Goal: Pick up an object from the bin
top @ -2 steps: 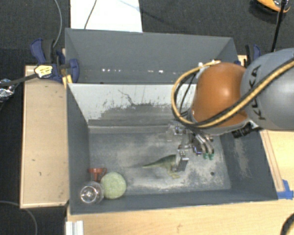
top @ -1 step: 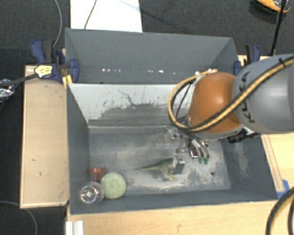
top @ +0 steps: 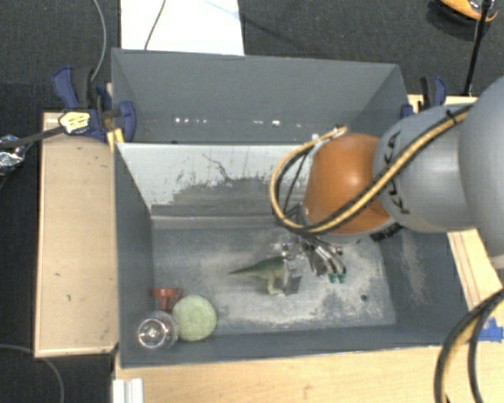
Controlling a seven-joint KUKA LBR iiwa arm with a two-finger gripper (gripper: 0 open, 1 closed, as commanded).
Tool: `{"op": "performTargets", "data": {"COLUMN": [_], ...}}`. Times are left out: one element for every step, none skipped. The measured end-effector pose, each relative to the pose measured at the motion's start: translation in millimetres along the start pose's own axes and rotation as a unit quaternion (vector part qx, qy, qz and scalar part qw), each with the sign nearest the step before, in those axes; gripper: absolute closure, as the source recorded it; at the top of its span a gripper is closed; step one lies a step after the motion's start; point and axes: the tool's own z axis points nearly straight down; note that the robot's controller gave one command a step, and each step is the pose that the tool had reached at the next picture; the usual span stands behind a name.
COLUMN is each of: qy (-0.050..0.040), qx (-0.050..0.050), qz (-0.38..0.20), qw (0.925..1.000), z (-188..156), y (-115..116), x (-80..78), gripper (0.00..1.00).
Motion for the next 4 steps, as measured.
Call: {"op": "performTargets", "data": {"qy": [0.0001, -0.0021, -0.0021, -0.0041], "qx": [0.0, 0.0, 0.0, 0.0], "qz": [0.0, -0.016, -0.016, -0.009], "qw": [1.0, 0.9999, 0.9999, 0.9999], "z": [0, -19, -19, -159], "y": [0, -13, -13, -25], "x": [0.0, 4.3, 4.3, -3.8], "gripper": [1.0, 1.0, 1.0, 1.0]}}
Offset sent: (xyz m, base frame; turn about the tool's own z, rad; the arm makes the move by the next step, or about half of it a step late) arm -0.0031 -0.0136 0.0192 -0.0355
